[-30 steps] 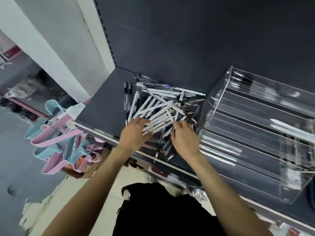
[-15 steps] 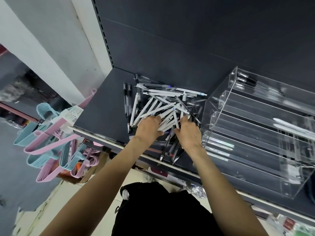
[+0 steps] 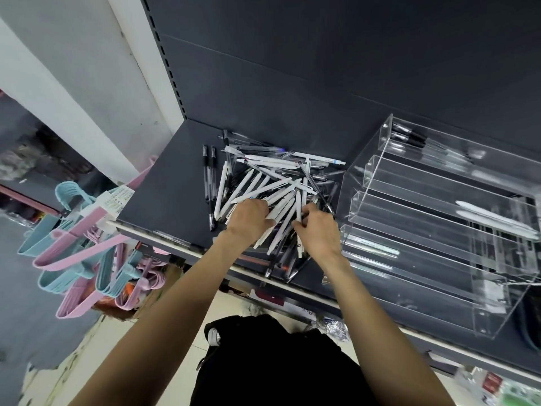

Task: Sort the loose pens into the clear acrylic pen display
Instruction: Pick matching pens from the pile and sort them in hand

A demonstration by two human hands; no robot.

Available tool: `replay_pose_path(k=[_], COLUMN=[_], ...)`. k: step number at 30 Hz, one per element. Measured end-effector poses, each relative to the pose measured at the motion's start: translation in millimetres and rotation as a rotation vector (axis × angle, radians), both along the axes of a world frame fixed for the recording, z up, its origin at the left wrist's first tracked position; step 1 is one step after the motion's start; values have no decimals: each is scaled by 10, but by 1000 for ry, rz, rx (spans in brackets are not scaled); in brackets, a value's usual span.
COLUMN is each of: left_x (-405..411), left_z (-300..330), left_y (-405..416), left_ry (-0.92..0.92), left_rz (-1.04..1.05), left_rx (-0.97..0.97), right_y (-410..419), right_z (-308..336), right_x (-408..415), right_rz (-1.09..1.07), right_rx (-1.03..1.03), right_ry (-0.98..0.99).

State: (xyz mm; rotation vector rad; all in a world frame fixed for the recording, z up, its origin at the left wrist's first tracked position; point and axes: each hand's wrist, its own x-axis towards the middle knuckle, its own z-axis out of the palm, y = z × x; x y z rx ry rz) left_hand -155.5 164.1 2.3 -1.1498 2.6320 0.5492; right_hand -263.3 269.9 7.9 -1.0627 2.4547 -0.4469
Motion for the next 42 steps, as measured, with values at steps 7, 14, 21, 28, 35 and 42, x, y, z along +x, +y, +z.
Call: replay_pose_path(k=[7,14,21,28,35,42], left_x=[-86,78,357,291,241,270], left_z=[0,338,671,725,663,669], left_y=[77,93,433,645,828,933], left_ry=[2,234,684,785,897,979], left_rz=[15,174,423,475,475,530], left_rx=[-71,447,1008,1042,880,1001], right_y=[94,174,286,319,327,260], right_z=[118,273,628,759,772,880], right_x=[-36,-32,-44,-108,-144,-250], right_rz=[-20,-76,-194,-66,13,123], right_rx=[-77,-258,-542,-492,-406,-304], right_ry=[-77,-257,-905,-899,-807,-804])
